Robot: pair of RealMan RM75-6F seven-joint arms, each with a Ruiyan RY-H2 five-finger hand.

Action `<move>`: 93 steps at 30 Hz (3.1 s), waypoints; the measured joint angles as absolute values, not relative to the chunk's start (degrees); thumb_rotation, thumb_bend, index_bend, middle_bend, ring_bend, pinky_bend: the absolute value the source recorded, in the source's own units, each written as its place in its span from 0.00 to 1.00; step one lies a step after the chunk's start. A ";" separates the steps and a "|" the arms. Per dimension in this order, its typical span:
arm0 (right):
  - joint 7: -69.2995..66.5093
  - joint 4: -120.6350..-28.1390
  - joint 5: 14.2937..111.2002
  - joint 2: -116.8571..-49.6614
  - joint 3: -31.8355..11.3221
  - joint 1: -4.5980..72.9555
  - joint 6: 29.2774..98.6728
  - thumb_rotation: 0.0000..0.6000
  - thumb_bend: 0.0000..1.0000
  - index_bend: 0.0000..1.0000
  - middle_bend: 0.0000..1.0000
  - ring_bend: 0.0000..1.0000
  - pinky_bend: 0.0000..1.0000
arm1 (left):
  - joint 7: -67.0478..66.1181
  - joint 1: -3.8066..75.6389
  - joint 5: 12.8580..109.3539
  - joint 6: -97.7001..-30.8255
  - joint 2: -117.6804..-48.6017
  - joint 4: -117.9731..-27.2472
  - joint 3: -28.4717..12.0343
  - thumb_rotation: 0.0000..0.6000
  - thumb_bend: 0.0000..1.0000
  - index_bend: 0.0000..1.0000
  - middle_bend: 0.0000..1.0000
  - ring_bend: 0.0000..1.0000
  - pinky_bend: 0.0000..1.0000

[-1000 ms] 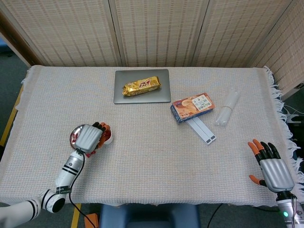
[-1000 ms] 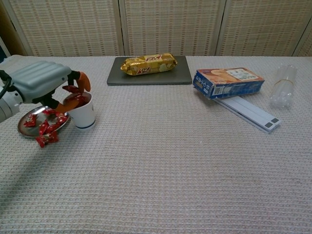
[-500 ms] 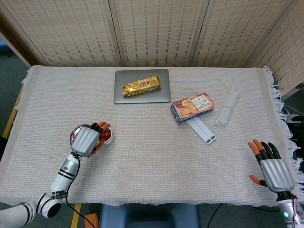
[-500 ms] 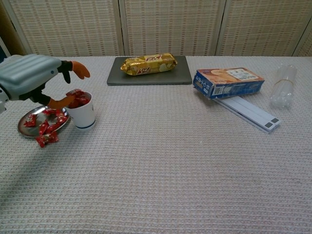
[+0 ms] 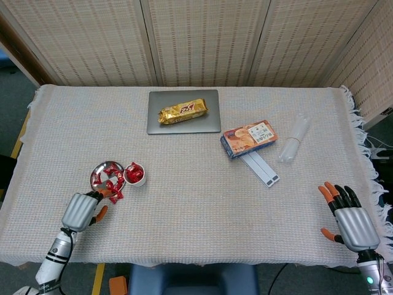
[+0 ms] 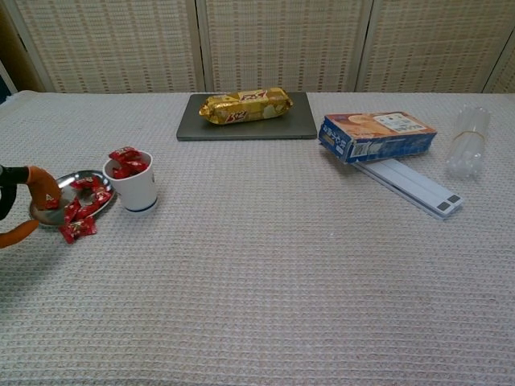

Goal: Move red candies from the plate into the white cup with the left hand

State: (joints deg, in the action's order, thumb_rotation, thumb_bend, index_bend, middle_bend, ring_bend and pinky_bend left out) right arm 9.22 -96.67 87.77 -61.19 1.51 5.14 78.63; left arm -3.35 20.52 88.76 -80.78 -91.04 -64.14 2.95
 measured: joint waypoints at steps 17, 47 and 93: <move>8.99 -96.54 87.78 -61.07 1.49 4.85 78.96 1.00 0.06 0.00 0.00 0.00 0.00 | -5.94 21.94 86.56 -72.95 -97.87 -54.26 0.82 1.00 0.40 0.28 0.37 0.61 1.00; 9.55 -96.77 86.94 -61.19 1.14 5.01 78.54 1.00 0.06 0.00 0.00 0.00 0.00 | -5.88 22.64 88.44 -77.31 -100.89 -49.54 -1.06 1.00 0.40 0.49 0.57 0.65 1.00; 9.81 -96.73 86.29 -61.28 0.88 5.18 78.41 1.00 0.06 0.00 0.00 0.00 0.00 | -17.88 30.78 88.29 -76.78 -92.25 -72.27 -6.69 1.00 0.40 0.29 0.38 0.66 1.00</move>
State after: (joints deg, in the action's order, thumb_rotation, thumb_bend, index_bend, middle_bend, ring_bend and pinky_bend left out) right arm 9.81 -96.73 86.29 -61.28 0.88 5.18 78.41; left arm -17.88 30.78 88.29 -76.78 -92.25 -72.27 -6.69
